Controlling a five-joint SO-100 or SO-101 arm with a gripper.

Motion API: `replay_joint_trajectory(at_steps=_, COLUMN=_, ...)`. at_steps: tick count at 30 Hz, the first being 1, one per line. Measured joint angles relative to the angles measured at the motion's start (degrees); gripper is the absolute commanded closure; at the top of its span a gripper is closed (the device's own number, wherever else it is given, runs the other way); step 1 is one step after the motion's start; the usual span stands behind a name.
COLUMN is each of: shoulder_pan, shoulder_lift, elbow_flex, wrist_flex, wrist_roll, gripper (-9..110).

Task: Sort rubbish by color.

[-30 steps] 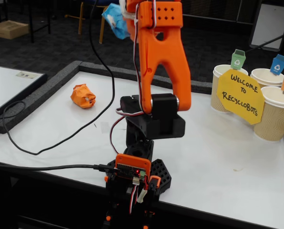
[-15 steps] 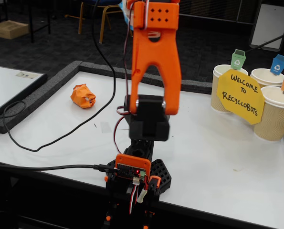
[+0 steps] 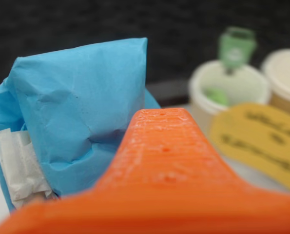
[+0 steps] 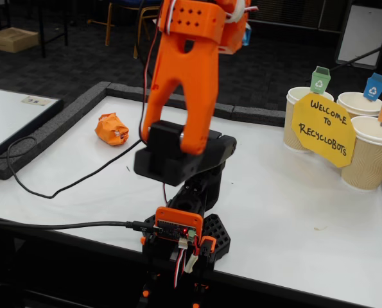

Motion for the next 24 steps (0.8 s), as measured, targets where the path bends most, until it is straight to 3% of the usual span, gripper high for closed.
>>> replay_joint_trajectory(at_steps=12, shoulder_pan=13.3, shoulder_lift=0.0, elbow_flex=0.0, wrist_flex=0.0, wrist_roll=0.0, gripper=101)
replay_joint_trajectory(at_steps=24, shoulder_pan=19.8, shoulder_lift=0.0, elbow_flex=0.0, wrist_flex=0.0, wrist_roll=0.0, gripper=101)
